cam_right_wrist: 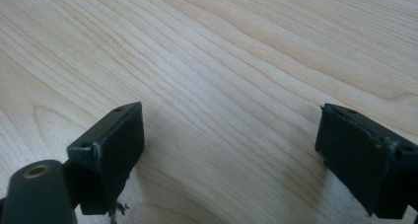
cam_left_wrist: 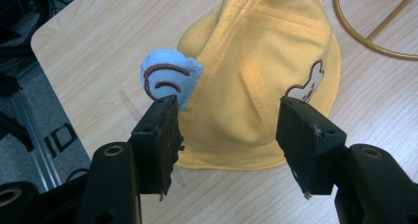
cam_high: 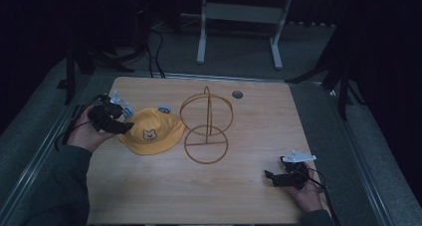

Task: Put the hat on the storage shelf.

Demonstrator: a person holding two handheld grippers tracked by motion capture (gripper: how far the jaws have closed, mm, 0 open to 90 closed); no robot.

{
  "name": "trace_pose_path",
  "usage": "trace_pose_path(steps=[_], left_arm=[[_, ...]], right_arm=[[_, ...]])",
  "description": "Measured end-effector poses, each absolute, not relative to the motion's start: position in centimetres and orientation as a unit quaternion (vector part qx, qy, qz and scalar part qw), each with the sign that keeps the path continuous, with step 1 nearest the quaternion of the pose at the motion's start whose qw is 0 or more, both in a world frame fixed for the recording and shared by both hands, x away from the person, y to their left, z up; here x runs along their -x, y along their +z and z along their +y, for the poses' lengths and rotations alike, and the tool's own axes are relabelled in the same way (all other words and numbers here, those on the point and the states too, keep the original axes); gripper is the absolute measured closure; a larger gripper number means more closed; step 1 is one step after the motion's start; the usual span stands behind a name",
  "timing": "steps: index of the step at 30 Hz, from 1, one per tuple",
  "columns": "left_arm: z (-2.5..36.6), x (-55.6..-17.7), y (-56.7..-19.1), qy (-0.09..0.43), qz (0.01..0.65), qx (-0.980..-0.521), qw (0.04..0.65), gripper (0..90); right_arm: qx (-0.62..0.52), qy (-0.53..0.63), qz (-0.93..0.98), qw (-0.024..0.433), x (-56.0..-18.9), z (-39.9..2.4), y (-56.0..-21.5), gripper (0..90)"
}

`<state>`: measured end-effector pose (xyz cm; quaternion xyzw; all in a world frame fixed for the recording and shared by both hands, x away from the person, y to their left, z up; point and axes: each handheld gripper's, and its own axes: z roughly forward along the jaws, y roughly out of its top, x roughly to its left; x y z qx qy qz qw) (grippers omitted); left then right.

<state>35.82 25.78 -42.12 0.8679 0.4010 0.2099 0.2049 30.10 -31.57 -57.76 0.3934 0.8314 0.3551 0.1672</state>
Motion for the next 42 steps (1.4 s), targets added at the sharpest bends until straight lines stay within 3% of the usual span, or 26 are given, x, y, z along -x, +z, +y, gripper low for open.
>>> trace_pose_path(steps=[18, 42], left_arm=[[25.8, -37.5, -41.4, 0.191, 0.383, -0.882, 0.196, 39.6], [24.3, -40.5, -41.1, 0.151, 0.359, -0.899, 0.202, 45.3]], right_arm=[[-0.393, 0.355, 0.831, 0.168, -30.1, -31.6, -57.8, 11.2], [-0.394, 0.355, 0.831, 0.167, -30.1, -31.6, -57.8, 11.2]])
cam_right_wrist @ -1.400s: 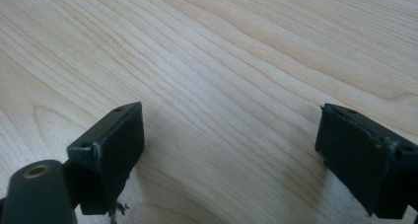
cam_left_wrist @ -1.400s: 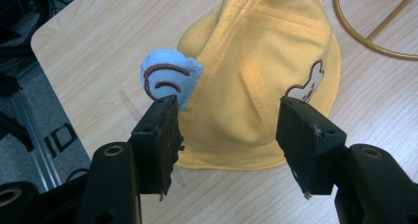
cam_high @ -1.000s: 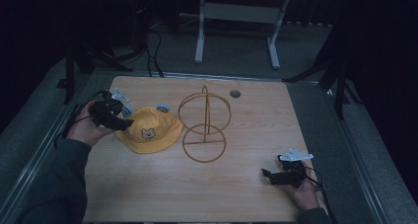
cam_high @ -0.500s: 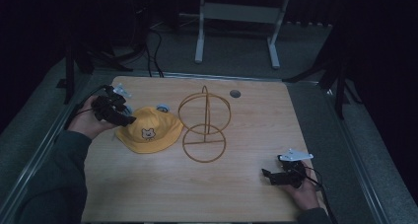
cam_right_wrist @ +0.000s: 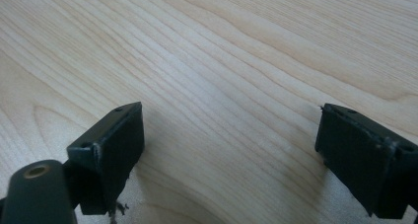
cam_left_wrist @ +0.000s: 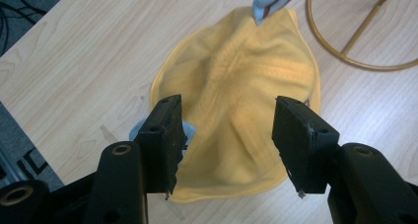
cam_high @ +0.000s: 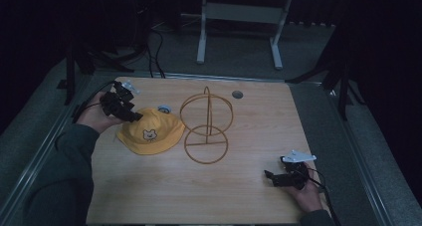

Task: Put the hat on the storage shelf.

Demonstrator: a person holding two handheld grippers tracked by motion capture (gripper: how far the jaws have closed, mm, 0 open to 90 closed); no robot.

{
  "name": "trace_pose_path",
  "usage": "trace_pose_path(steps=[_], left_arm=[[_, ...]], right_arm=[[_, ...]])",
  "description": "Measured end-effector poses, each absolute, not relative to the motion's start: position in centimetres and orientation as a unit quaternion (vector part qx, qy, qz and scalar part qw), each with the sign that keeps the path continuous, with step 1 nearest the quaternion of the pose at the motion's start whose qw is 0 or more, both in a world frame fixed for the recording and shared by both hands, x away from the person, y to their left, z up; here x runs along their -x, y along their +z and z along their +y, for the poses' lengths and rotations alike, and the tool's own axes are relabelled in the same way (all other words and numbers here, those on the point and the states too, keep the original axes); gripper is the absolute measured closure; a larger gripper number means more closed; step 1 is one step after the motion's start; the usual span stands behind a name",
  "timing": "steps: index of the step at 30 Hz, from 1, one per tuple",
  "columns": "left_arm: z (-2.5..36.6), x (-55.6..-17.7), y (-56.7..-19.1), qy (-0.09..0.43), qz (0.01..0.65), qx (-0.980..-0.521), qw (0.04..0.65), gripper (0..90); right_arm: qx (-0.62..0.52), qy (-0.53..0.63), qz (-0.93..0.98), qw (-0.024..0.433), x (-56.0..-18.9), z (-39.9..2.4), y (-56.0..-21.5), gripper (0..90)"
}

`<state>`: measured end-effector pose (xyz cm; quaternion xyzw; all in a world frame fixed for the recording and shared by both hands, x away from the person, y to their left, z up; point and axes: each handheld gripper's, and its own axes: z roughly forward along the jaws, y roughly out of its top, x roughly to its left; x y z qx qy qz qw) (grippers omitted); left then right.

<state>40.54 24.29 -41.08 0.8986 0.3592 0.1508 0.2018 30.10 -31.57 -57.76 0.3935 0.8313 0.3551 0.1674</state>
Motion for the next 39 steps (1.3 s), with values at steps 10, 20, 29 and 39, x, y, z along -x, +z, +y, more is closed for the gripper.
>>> trace_pose_path(steps=[10, 20, 29, 39], left_arm=[[24.0, -42.0, -41.9, 0.145, 0.37, -0.895, 0.202, 44.8], [22.9, -43.6, -43.8, 0.127, 0.372, -0.904, 0.17, 50.7], [22.4, -43.4, -44.2, 0.116, 0.344, -0.918, 0.158, 84.4], [23.3, -42.8, -43.0, 0.111, 0.345, -0.914, 0.182, 85.4]], right_arm=[[-0.393, 0.355, 0.831, 0.167, -30.1, -31.6, -57.8, 11.2], [-0.394, 0.355, 0.831, 0.167, -30.1, -31.6, -57.8, 11.2], [-0.394, 0.355, 0.831, 0.167, -30.1, -31.6, -57.8, 11.2], [-0.394, 0.355, 0.831, 0.167, -30.1, -31.6, -57.8, 11.2]])
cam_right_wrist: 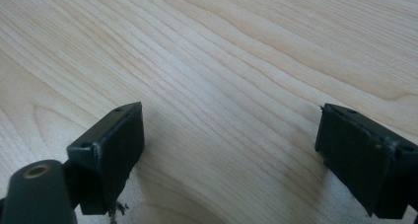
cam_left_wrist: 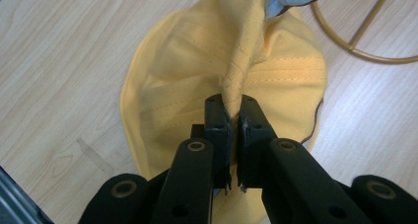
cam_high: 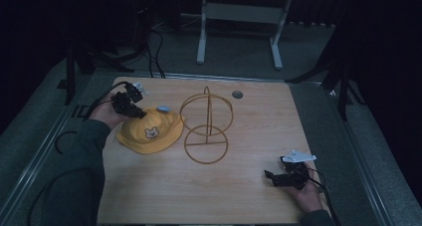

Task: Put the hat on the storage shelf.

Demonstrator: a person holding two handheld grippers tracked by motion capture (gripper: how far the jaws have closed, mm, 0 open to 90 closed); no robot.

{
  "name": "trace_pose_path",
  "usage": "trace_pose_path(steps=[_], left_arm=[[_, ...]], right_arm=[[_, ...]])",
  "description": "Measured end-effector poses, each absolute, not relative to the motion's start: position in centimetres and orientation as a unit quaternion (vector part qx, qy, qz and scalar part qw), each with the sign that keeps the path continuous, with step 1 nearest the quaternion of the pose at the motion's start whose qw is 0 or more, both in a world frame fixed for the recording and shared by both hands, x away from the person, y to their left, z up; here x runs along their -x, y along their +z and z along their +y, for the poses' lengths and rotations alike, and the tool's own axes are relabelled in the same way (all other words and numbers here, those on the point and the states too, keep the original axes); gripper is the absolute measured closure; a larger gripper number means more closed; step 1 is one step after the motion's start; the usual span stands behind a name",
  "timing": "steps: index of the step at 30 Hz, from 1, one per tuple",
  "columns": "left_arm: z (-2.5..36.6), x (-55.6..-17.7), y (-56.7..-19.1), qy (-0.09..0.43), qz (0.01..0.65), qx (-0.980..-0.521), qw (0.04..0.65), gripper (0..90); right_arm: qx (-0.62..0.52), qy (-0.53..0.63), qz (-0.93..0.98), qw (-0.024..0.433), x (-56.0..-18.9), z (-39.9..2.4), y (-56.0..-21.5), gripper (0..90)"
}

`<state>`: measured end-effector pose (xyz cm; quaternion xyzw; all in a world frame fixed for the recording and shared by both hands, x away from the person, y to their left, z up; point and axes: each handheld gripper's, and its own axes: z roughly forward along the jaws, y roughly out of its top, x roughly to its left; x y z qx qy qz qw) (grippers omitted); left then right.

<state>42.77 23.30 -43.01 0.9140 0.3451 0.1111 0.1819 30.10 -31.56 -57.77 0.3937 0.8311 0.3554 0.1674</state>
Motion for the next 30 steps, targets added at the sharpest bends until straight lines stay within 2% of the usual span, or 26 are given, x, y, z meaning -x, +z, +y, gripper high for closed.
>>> trace_pose_path(steps=[30], left_arm=[[24.4, -40.5, -39.9, 0.123, 0.32, -0.916, 0.209, 85.0]], right_arm=[[-0.394, 0.355, 0.831, 0.167, -30.1, -31.6, -57.8, 11.2]])
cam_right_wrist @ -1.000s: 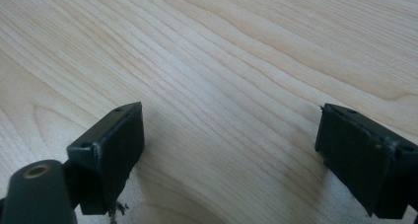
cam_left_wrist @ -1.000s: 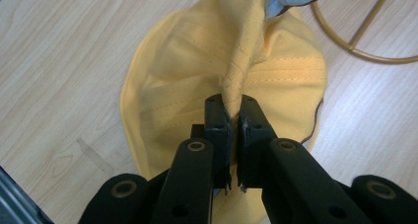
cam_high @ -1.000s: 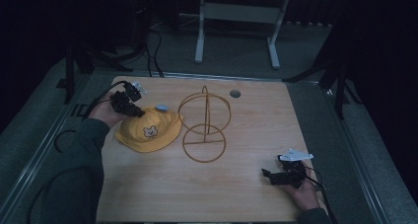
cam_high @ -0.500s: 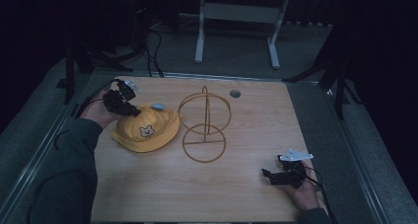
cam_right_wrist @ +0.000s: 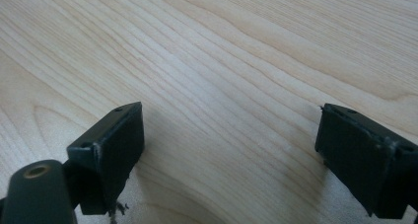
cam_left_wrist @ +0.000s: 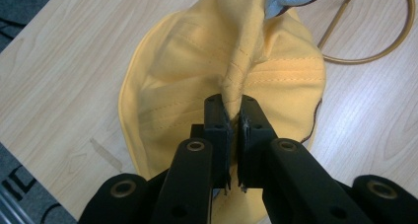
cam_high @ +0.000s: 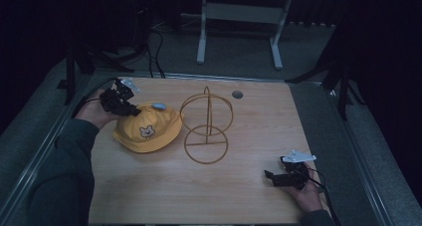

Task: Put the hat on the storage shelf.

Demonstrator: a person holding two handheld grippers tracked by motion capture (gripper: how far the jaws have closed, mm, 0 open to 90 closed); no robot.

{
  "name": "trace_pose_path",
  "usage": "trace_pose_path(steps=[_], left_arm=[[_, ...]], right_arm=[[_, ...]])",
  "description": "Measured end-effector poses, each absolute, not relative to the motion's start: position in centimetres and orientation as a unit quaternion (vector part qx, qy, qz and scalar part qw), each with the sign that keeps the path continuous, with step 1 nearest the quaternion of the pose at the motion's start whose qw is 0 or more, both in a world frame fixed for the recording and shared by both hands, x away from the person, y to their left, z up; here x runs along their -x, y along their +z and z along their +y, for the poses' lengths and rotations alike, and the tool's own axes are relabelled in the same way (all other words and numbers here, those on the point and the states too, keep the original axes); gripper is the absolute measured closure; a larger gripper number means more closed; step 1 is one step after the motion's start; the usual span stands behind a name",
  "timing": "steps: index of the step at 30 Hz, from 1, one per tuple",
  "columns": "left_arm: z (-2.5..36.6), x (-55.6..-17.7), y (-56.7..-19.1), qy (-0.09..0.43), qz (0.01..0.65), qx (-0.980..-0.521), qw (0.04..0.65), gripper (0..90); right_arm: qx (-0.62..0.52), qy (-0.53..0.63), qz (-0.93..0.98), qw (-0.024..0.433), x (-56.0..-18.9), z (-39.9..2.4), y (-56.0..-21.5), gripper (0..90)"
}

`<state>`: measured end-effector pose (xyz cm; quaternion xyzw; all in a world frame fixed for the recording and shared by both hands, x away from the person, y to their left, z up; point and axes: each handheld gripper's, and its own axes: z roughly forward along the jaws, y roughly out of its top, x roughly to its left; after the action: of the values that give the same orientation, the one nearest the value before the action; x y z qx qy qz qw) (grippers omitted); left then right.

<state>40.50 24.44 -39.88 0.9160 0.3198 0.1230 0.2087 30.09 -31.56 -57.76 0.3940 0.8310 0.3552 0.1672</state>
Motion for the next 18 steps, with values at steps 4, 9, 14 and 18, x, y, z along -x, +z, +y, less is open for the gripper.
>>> trace_pose_path(steps=[4, 9, 14, 18], left_arm=[[24.6, -40.3, -39.5, 0.129, 0.317, -0.915, 0.212, 85.0], [24.7, -39.9, -39.0, 0.132, 0.317, -0.915, 0.214, 85.1], [24.8, -39.6, -38.7, 0.135, 0.312, -0.916, 0.214, 85.1], [24.8, -39.3, -38.3, 0.139, 0.309, -0.916, 0.216, 85.1]], right_arm=[[-0.394, 0.355, 0.831, 0.167, -30.1, -31.6, -57.8, 11.2], [-0.394, 0.355, 0.831, 0.167, -30.1, -31.6, -57.8, 11.2], [-0.394, 0.355, 0.831, 0.167, -30.1, -31.6, -57.8, 11.2], [-0.394, 0.355, 0.831, 0.167, -30.1, -31.6, -57.8, 11.2]])
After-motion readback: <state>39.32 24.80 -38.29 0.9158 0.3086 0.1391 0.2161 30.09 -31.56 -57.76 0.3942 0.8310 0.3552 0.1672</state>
